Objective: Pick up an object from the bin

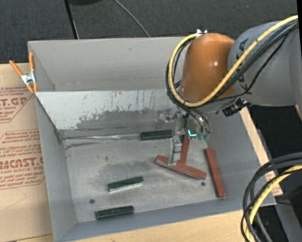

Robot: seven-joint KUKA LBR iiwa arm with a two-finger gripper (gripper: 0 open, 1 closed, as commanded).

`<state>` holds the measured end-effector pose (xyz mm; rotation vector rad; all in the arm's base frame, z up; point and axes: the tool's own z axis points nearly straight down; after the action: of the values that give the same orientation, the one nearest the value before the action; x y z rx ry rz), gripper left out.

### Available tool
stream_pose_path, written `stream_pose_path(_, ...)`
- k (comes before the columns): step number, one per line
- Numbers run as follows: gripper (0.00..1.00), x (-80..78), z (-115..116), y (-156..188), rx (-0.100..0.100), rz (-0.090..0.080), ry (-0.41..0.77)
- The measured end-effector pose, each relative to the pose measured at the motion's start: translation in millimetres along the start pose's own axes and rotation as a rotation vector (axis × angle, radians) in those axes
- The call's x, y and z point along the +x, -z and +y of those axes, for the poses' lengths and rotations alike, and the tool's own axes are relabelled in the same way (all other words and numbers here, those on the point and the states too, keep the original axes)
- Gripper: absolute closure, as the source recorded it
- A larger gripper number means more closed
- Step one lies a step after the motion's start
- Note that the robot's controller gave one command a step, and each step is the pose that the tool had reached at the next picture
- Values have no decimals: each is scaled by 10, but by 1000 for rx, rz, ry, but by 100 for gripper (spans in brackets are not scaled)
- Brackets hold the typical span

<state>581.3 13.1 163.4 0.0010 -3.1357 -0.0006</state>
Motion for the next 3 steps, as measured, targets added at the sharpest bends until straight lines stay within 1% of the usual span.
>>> stream_pose_path(1, 0, -18, 0, 45, 0, -8, 0)
stream_pose_path(2, 0, 187, -247, -581, 0, -12, 23)
stream_pose_path(3, 100, 162, -423, -938, 0, -7, 48)
